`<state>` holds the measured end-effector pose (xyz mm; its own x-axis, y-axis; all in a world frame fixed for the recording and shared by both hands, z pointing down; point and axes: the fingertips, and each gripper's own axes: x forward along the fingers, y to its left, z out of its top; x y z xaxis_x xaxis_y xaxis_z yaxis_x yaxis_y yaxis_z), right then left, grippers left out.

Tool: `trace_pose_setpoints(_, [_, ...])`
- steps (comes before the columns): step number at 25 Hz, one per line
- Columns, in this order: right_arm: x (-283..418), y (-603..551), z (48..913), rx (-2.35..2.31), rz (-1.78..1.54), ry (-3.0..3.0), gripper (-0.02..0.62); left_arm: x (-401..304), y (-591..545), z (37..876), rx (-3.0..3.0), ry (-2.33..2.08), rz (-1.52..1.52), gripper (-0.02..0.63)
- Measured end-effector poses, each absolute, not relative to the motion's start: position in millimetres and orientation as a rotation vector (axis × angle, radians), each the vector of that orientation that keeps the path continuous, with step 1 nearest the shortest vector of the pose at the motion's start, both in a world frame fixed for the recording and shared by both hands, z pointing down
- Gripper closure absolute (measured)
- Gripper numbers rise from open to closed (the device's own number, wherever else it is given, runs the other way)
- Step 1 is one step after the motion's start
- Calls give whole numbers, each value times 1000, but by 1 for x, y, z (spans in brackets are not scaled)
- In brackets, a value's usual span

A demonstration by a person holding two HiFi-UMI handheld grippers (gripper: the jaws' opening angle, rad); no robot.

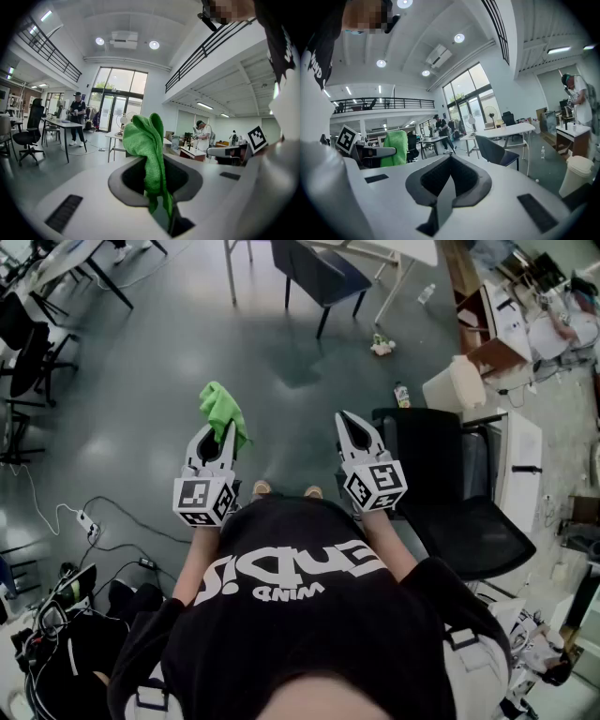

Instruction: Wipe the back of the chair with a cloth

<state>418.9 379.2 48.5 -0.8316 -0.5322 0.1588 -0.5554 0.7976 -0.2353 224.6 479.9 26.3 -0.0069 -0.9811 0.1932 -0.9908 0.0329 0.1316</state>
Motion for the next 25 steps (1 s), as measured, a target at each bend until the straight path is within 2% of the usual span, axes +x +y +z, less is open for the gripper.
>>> trace_pose_setpoints(12, [399, 384, 52, 906, 453, -2899, 598, 207, 483, 26, 2090, -2043, 62, 541])
trace_pose_setpoints(25, [332, 382, 43, 982, 475, -2863, 598, 129, 476, 26, 2160, -1967, 6, 541])
